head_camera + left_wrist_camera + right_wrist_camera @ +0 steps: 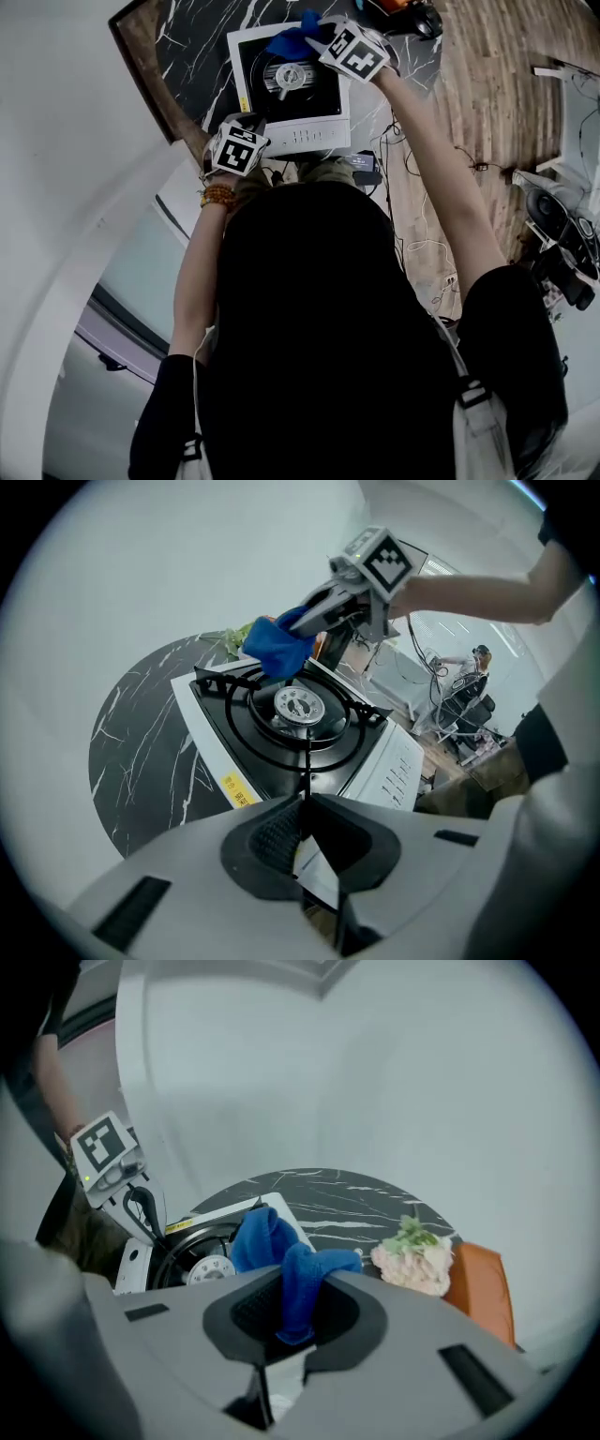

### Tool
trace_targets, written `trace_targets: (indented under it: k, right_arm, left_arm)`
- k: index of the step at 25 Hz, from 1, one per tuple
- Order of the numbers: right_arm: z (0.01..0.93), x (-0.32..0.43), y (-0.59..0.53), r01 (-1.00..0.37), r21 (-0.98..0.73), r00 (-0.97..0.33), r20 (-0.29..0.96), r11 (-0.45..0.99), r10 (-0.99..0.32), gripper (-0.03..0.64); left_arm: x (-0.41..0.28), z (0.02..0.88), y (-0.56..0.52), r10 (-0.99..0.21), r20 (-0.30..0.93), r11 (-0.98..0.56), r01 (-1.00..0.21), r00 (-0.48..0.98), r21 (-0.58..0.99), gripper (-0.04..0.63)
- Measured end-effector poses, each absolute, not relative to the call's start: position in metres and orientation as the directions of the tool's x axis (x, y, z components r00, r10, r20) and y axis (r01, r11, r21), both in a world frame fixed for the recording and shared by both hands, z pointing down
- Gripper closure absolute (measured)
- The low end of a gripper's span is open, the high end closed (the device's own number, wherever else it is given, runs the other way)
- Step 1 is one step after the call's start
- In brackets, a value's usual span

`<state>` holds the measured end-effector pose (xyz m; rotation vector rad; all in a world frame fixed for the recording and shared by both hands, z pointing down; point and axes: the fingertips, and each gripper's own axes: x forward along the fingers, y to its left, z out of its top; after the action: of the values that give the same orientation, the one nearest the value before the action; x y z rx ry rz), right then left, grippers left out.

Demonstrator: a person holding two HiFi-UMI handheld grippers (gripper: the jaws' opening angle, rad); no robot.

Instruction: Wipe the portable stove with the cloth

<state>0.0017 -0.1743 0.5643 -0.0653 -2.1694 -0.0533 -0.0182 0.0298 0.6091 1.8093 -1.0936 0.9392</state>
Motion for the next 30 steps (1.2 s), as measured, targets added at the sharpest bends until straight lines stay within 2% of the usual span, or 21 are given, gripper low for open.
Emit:
trace_targets:
  k: [2,5,10,13,16,21,30]
  right_arm:
    - [0.559,0.03,-0.179,-0.012,0.045,-0.604,0.796,0.999,-0.043,0.581]
    - [0.567,0.054,-0.171,-0.026,0.054,-0.61,0.791,0.998,-0.058,0.581]
    - [0.6,0.068,-0.138,0.116,0.069,-0.483,0.876,0.991,-0.005,0.581]
    - [0.608,0.063,-0.131,0.13,0.06,-0.476,0.879,0.99,0.009,0.581]
    - [0.607,0.061,-0.129,0.148,-0.013,-0.452,0.888,0.989,0.079,0.582]
    - [0.605,0.062,-0.115,0.298,-0.061,-0.346,0.923,0.953,0.167,0.583]
    - [0.606,0.084,-0.059,0.411,-0.216,-0.239,0.912,0.886,0.334,0.584]
  left_arm:
    - [-0.019,0.613,0.031,-0.321,0.881,-0.295,-0.921,0.347,0.254,0.565]
    - [-0.021,0.617,0.034,-0.318,0.885,-0.289,-0.924,0.34,0.251,0.565]
    - [-0.019,0.615,0.031,-0.294,0.891,-0.285,-0.922,0.345,0.263,0.565]
    - [-0.019,0.615,0.031,-0.294,0.895,-0.283,-0.925,0.336,0.254,0.565]
    - [-0.02,0.615,0.031,-0.294,0.898,-0.281,-0.928,0.326,0.245,0.565]
    - [-0.019,0.615,0.033,-0.278,0.907,-0.273,-0.931,0.317,0.242,0.565]
    - [-0.02,0.616,0.031,-0.283,0.912,-0.247,-0.941,0.299,0.232,0.565]
